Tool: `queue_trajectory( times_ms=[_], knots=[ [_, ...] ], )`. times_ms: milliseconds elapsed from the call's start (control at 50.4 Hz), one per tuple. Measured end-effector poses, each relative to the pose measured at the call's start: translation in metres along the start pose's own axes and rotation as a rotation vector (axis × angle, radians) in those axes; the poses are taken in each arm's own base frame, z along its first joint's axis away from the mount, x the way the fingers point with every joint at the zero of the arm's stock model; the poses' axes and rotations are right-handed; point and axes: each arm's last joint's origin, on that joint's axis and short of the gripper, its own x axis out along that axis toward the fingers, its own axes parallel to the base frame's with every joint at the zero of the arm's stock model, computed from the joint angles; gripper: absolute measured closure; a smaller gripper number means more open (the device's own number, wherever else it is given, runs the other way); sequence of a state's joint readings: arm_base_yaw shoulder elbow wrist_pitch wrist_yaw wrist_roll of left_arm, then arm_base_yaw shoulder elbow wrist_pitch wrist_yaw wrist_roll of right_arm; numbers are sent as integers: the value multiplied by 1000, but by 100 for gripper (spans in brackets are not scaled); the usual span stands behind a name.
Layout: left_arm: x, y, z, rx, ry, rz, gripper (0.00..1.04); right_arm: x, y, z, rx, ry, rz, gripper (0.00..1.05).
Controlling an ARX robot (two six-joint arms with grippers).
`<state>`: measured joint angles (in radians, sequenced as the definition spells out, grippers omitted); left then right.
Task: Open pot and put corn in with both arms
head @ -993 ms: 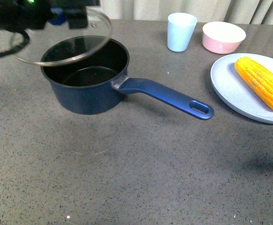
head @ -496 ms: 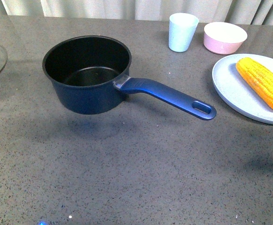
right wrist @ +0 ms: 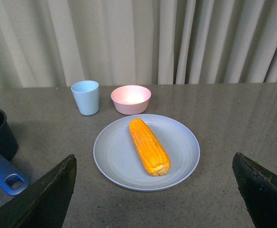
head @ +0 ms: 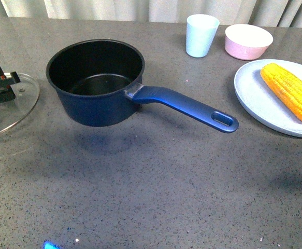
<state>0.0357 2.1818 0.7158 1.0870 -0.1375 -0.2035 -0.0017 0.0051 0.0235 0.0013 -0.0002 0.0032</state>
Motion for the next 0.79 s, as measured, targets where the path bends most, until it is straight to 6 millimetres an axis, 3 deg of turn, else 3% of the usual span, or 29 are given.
queue_trajectory(
  times_ms=[139, 596, 794],
  knots=[
    [1, 0, -11, 30, 7, -4, 47, 0, 0, 0, 0, 0, 0, 9],
    [-1, -5, -19, 69, 13, -21, 47, 0, 0, 0, 0, 0, 0, 9],
    [-11, -8, -21, 89, 40, -36, 8, 0, 0, 0, 0, 0, 0, 9]
  ],
)
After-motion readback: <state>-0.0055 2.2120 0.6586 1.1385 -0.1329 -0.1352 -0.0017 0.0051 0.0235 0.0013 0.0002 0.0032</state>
